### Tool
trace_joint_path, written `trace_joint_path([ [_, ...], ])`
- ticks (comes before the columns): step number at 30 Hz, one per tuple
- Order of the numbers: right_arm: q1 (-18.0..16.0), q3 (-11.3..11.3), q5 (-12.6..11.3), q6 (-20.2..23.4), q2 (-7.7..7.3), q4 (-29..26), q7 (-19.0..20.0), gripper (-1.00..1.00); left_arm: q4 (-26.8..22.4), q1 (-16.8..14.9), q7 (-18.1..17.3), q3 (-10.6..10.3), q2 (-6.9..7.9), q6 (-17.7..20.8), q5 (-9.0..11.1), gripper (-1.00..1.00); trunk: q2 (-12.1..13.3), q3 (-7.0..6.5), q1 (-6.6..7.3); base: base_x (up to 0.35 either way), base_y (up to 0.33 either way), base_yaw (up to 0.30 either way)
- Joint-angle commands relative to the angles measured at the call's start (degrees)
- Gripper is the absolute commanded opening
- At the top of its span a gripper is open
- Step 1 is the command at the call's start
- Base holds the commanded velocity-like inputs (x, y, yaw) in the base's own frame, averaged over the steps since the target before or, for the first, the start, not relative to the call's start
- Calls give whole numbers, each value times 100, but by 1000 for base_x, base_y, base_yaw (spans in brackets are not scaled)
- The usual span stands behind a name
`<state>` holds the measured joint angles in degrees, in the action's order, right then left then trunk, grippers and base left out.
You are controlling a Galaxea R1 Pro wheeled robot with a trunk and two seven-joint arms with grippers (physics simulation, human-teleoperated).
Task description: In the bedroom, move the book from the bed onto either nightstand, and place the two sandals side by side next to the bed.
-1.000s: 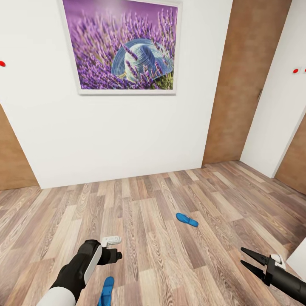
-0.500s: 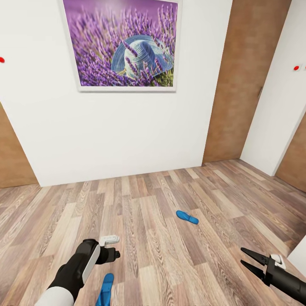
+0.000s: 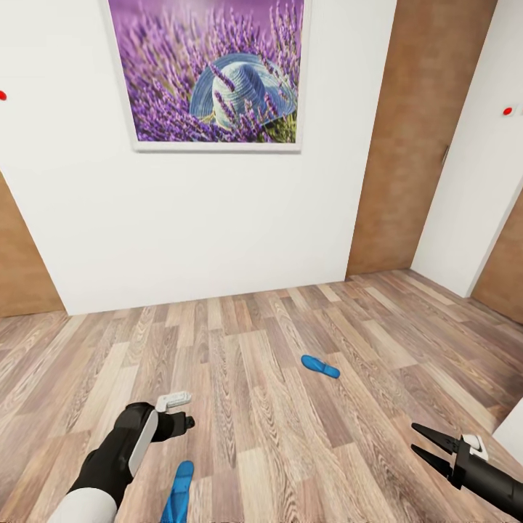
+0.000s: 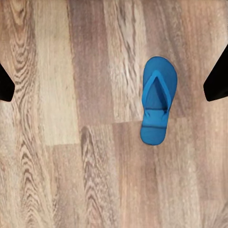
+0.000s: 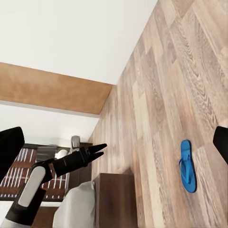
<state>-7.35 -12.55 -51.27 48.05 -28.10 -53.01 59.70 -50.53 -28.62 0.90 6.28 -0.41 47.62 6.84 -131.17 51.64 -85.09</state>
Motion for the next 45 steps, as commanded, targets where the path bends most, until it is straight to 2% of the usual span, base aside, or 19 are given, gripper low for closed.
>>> trace_joint_path([
  [1, -3, -2, -15, 31, -1, 1, 6, 100, -7, -3, 9, 27, -2, 28, 41, 100, -44, 24, -22, 0, 0, 0],
  [30, -3, -2, -15, 29, 0, 1, 6, 100, -14, -3, 11, 68, 22, 19, 37, 100, -1207, 545, -658, 0, 0, 0],
  [38, -3, -2, -15, 30, 1, 1, 6, 100, -93, -3, 18, 74, 44, 16, 31, 100, -1218, 722, -679, 0, 0, 0],
  [45, -3, -2, -15, 29, -1, 1, 6, 100, -140, -3, 62, 77, 187, 18, 35, 100, -1227, 877, -697, 0, 0, 0],
])
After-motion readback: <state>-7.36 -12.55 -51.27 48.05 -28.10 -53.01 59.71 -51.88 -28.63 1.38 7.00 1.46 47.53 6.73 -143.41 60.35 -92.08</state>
